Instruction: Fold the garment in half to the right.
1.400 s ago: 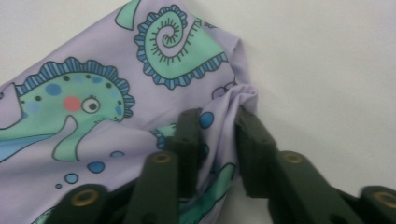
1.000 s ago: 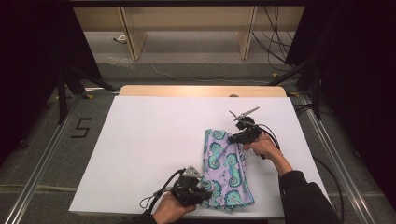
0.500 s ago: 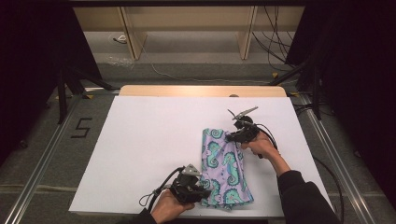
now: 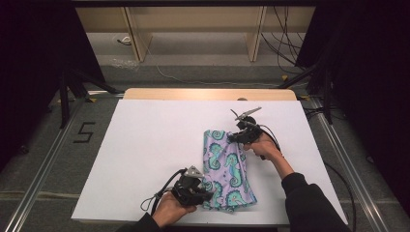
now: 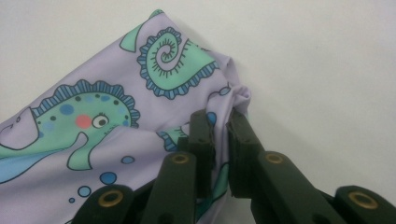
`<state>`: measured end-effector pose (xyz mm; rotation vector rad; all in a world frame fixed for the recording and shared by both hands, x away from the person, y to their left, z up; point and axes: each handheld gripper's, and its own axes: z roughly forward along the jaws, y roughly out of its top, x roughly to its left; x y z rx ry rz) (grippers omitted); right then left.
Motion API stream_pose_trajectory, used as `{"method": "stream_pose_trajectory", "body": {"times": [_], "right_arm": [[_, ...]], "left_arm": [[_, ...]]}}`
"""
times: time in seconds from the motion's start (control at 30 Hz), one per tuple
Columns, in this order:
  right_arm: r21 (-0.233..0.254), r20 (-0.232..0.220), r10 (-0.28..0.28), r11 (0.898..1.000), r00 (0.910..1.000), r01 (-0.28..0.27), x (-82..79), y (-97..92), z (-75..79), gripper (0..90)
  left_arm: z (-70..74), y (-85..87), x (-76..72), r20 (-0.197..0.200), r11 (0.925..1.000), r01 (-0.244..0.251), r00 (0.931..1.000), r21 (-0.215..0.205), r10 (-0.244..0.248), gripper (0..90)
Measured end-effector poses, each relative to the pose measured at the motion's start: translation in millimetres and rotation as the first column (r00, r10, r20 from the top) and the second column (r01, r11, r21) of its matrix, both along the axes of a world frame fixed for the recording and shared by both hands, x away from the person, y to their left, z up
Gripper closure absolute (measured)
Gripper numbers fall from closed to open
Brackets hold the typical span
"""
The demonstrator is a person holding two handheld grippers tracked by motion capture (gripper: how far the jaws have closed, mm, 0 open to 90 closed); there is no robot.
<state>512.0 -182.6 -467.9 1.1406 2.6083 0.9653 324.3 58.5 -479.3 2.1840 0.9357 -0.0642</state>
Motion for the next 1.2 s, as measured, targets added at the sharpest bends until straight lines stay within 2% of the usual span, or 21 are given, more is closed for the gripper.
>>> {"method": "stream_pose_trajectory", "body": {"times": [0.47,0.73,1.2], "right_arm": [[0.015,-0.006,0.004,1.0,1.0,-0.004,24.2,22.1,-3.2,82.7],[0.001,-0.003,-0.009,1.0,1.0,0.009,38.2,36.7,-3.8,82.8],[-0.02,-0.004,-0.016,1.0,0.9999,0.016,52.4,51.5,-3.2,82.7]], "left_arm": [[1.5,20.1,21.2,-0.004,0.9993,-0.028,0.9996,0.025,0.028,77.7],[1.7,32.7,34.0,0.004,0.9974,-0.064,0.9979,0.033,0.064,77.7],[1.3,42.7,46.5,0.001,0.9963,-0.079,0.9969,0.035,0.079,77.5]]}}
